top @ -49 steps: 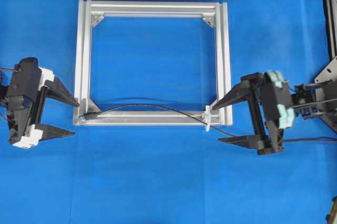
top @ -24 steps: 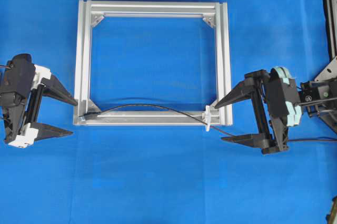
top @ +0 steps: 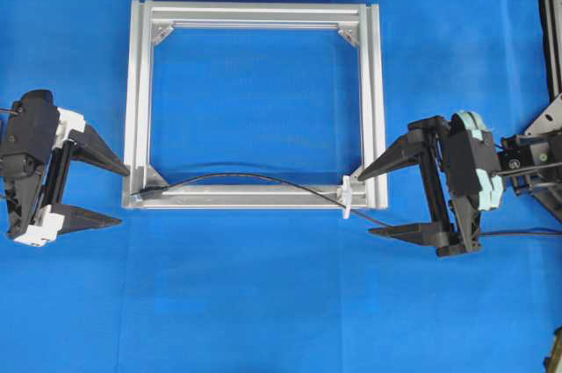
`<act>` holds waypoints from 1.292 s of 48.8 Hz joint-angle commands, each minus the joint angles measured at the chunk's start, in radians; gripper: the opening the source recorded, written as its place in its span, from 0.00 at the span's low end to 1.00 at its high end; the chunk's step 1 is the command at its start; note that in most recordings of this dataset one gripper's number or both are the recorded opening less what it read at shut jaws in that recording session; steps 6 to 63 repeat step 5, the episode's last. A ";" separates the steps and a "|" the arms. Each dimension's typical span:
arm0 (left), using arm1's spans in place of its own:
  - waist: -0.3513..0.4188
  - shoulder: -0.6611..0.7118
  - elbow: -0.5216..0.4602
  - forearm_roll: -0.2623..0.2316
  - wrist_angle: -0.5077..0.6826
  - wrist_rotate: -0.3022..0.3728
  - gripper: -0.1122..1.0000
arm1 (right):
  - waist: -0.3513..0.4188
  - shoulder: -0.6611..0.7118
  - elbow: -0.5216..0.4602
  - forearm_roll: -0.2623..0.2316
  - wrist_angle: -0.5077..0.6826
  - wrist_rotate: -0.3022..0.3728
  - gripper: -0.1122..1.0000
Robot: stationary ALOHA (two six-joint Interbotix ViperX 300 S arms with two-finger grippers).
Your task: Insert the wire through the string loop located on the right side.
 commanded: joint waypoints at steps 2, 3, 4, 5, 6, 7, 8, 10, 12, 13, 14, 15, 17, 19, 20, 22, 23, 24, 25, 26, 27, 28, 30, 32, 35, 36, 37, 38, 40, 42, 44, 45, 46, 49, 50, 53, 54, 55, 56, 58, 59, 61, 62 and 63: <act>0.003 -0.002 -0.015 0.002 -0.005 0.002 0.87 | -0.002 -0.009 -0.018 -0.002 -0.003 -0.002 0.94; 0.003 -0.002 -0.015 0.002 -0.005 0.002 0.87 | -0.002 -0.009 -0.020 -0.002 -0.003 -0.002 0.94; 0.003 -0.002 -0.015 0.002 -0.005 0.002 0.87 | -0.002 -0.009 -0.020 -0.002 -0.003 -0.002 0.94; 0.003 -0.002 -0.017 0.002 -0.005 0.002 0.87 | -0.002 -0.009 -0.020 -0.002 -0.003 -0.002 0.94; 0.003 -0.002 -0.017 0.002 -0.005 0.002 0.87 | -0.002 -0.009 -0.020 -0.002 -0.003 -0.002 0.94; 0.003 -0.002 -0.017 0.002 -0.005 0.002 0.87 | -0.002 -0.009 -0.020 -0.002 -0.003 -0.002 0.94; 0.003 -0.002 -0.017 0.002 -0.005 0.002 0.87 | -0.002 -0.009 -0.020 -0.002 -0.003 -0.002 0.94; 0.003 -0.002 -0.017 0.002 -0.005 0.002 0.87 | -0.002 -0.009 -0.020 -0.002 -0.003 -0.002 0.94; 0.003 -0.002 -0.017 0.002 -0.005 0.002 0.87 | -0.002 -0.009 -0.020 -0.002 -0.003 -0.002 0.94; 0.003 -0.002 -0.017 0.002 -0.005 0.002 0.87 | -0.002 -0.009 -0.020 -0.002 -0.003 -0.002 0.94; 0.003 -0.002 -0.017 0.002 -0.005 0.002 0.87 | -0.002 -0.009 -0.020 -0.002 -0.003 -0.002 0.94; 0.003 -0.002 -0.017 0.002 -0.005 0.002 0.87 | -0.002 -0.009 -0.020 -0.002 -0.003 -0.002 0.94; 0.003 -0.002 -0.017 0.002 -0.005 0.002 0.87 | -0.002 -0.009 -0.020 -0.002 -0.003 -0.002 0.94; 0.003 -0.002 -0.017 0.002 -0.005 0.002 0.87 | -0.002 -0.009 -0.020 -0.002 -0.003 -0.002 0.94; 0.003 -0.002 -0.017 0.002 -0.005 0.002 0.87 | -0.002 -0.009 -0.020 -0.002 -0.003 -0.002 0.94; 0.003 -0.002 -0.017 0.002 -0.005 0.002 0.87 | -0.002 -0.009 -0.020 -0.002 -0.003 -0.002 0.94; 0.003 -0.002 -0.017 0.002 -0.005 0.002 0.87 | -0.002 -0.009 -0.020 -0.002 -0.003 -0.002 0.94; 0.003 -0.002 -0.017 0.002 -0.005 0.002 0.87 | -0.002 -0.009 -0.020 -0.002 -0.003 -0.002 0.94; 0.003 -0.002 -0.017 0.002 -0.005 0.002 0.87 | -0.002 -0.009 -0.020 -0.002 -0.003 -0.002 0.94; 0.003 -0.002 -0.017 0.002 -0.005 0.002 0.87 | -0.002 -0.009 -0.020 -0.002 -0.003 -0.002 0.94; 0.003 -0.002 -0.017 0.002 -0.005 0.002 0.87 | -0.002 -0.009 -0.020 -0.002 -0.003 -0.002 0.94; 0.003 -0.002 -0.017 0.002 -0.005 0.002 0.87 | -0.002 -0.009 -0.020 -0.002 -0.003 -0.002 0.94; 0.003 -0.002 -0.017 0.002 -0.005 0.002 0.87 | -0.002 -0.009 -0.020 -0.002 -0.003 -0.002 0.94; 0.003 -0.002 -0.017 0.002 -0.005 0.002 0.87 | -0.002 -0.009 -0.020 -0.002 -0.003 -0.002 0.94; 0.003 -0.002 -0.017 0.002 -0.005 0.002 0.87 | -0.002 -0.009 -0.020 -0.002 -0.003 -0.002 0.94; 0.003 -0.002 -0.017 0.002 -0.005 0.002 0.87 | -0.002 -0.009 -0.020 -0.002 -0.003 -0.002 0.94; 0.003 -0.002 -0.017 0.002 -0.005 0.002 0.87 | -0.002 -0.009 -0.020 -0.002 -0.003 -0.002 0.94; 0.003 -0.002 -0.017 0.002 -0.005 0.002 0.87 | -0.002 -0.009 -0.020 -0.002 -0.003 -0.002 0.94; 0.003 -0.002 -0.017 0.002 -0.005 0.002 0.87 | -0.002 -0.009 -0.020 -0.002 -0.003 -0.002 0.94; 0.003 -0.002 -0.017 0.002 -0.005 0.002 0.87 | -0.002 -0.009 -0.020 -0.002 -0.003 -0.002 0.94; 0.003 -0.002 -0.017 0.002 -0.005 0.002 0.87 | -0.002 -0.009 -0.020 -0.002 -0.003 -0.002 0.94; 0.003 -0.002 -0.017 0.002 -0.005 0.002 0.87 | -0.002 -0.009 -0.020 -0.002 -0.003 -0.002 0.94; 0.003 -0.002 -0.017 0.002 -0.005 0.002 0.87 | -0.002 -0.009 -0.020 -0.002 -0.003 -0.002 0.94; 0.003 -0.002 -0.017 0.002 -0.005 0.002 0.87 | -0.002 -0.009 -0.020 -0.002 -0.003 -0.002 0.94; 0.003 -0.002 -0.017 0.002 -0.005 0.002 0.87 | -0.002 -0.009 -0.020 -0.002 -0.003 -0.002 0.94; 0.003 -0.002 -0.017 0.002 -0.005 0.002 0.87 | -0.002 -0.009 -0.020 -0.002 -0.003 -0.002 0.94; 0.003 -0.002 -0.017 0.002 -0.005 0.002 0.87 | -0.002 -0.009 -0.020 -0.002 -0.003 -0.002 0.94; 0.003 -0.002 -0.017 0.002 -0.005 0.002 0.87 | -0.002 -0.009 -0.020 -0.002 -0.003 -0.002 0.94; 0.003 -0.002 -0.017 0.002 -0.005 0.002 0.87 | -0.002 -0.009 -0.020 -0.002 -0.003 -0.002 0.94; 0.003 -0.002 -0.017 0.002 -0.005 0.002 0.87 | -0.002 -0.009 -0.020 -0.002 -0.003 -0.002 0.94; 0.003 -0.002 -0.017 0.002 -0.005 0.002 0.87 | -0.002 -0.009 -0.020 -0.002 -0.003 -0.002 0.94; 0.003 -0.002 -0.017 0.002 -0.005 0.002 0.87 | -0.002 -0.009 -0.020 -0.002 -0.003 -0.002 0.94; 0.003 -0.002 -0.017 0.002 -0.005 0.002 0.87 | -0.002 -0.009 -0.020 -0.002 -0.003 -0.002 0.94; 0.003 -0.002 -0.017 0.002 -0.005 0.002 0.87 | -0.002 -0.009 -0.020 -0.002 -0.003 -0.002 0.94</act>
